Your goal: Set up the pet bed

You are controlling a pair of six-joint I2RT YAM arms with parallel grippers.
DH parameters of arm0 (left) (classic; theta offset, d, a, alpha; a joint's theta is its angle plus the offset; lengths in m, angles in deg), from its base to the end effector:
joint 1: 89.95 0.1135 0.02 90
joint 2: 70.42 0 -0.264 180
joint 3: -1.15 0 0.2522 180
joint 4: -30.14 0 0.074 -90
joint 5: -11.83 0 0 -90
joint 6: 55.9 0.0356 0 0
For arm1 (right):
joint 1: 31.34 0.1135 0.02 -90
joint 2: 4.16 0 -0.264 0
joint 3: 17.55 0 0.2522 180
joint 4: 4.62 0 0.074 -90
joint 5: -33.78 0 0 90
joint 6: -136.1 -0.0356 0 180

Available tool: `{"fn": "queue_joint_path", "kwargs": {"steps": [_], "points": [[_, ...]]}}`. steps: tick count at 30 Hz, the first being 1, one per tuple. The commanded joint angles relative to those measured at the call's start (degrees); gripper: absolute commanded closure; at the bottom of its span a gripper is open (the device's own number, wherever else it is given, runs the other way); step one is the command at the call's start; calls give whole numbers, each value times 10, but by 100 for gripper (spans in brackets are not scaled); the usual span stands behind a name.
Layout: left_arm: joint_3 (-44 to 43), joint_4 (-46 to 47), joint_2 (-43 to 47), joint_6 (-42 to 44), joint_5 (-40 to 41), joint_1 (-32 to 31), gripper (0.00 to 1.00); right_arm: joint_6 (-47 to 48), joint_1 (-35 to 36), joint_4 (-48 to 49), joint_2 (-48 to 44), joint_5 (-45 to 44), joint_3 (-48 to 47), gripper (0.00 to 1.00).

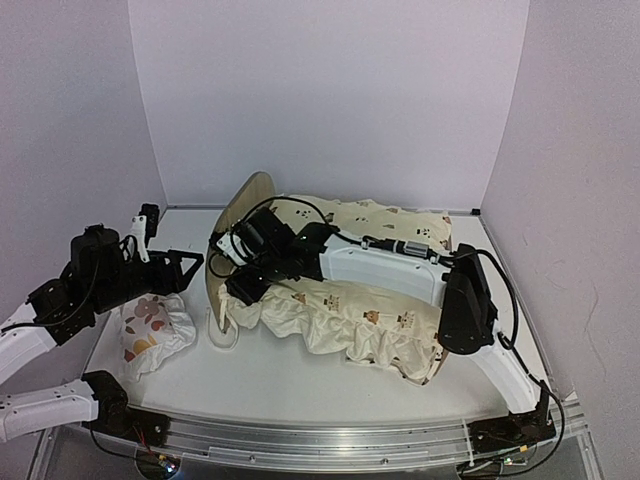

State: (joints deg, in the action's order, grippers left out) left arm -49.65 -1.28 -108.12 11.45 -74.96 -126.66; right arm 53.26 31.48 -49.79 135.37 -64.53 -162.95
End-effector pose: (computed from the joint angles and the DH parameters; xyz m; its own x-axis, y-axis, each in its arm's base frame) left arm 0.1301 -0.0945 0.2977 -0.4460 -0.1471 -0.8829 0.4144 0.8404 -0.3493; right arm 0.2587 0.4925 0.2415 -0.1837 -0.6278 -0.7564 -0.8587 0.4770 -0.1873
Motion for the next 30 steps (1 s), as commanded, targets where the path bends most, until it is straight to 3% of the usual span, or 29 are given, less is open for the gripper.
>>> {"fn": "queue_joint_path", "kwargs": {"steps": [1,6,10,30], "points": [[-24,-9,11,-8,6,-1,27,16,3,3,20,-29,-4,49],[-24,-14,6,-6,7,-1,29,13,3,16,5,-20,16,83],[-28,-21,-4,-3,12,-1,31,9,3,36,-21,-12,42,100],[-31,-1,-29,25,-73,-2,43,67,0,199,-239,-140,191,100]]}}
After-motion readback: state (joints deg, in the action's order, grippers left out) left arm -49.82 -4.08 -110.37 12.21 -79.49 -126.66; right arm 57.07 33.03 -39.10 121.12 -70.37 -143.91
